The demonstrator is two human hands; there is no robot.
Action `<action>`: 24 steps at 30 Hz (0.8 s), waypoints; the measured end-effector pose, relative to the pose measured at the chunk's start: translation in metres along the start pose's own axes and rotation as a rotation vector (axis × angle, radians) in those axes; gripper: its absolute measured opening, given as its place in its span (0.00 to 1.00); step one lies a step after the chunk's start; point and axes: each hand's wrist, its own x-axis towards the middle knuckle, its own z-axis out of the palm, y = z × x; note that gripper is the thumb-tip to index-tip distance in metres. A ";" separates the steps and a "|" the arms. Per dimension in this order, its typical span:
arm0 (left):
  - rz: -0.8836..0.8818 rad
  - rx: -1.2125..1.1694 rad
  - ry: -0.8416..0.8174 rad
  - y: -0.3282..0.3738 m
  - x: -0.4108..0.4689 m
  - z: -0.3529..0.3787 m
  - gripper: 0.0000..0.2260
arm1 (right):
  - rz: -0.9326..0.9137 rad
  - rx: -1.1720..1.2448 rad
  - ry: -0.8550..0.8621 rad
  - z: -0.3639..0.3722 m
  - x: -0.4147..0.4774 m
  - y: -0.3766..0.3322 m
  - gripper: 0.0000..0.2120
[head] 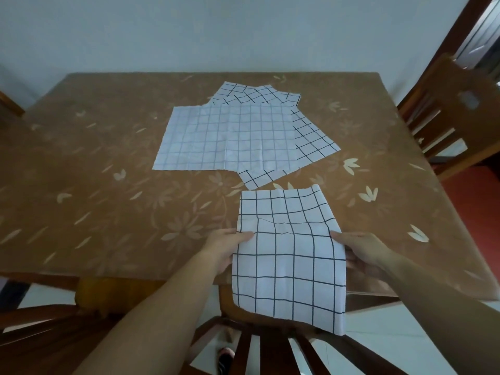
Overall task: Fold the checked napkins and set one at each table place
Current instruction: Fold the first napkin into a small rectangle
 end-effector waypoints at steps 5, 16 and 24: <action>0.029 -0.087 -0.033 -0.001 -0.004 0.004 0.14 | -0.001 -0.036 -0.040 -0.004 -0.004 0.003 0.18; 0.021 0.014 -0.179 0.002 -0.014 0.001 0.11 | -0.020 0.020 -0.118 -0.012 -0.019 -0.011 0.22; 0.267 -0.019 -0.122 0.066 -0.065 0.006 0.14 | -0.200 0.037 -0.173 -0.014 -0.066 -0.082 0.09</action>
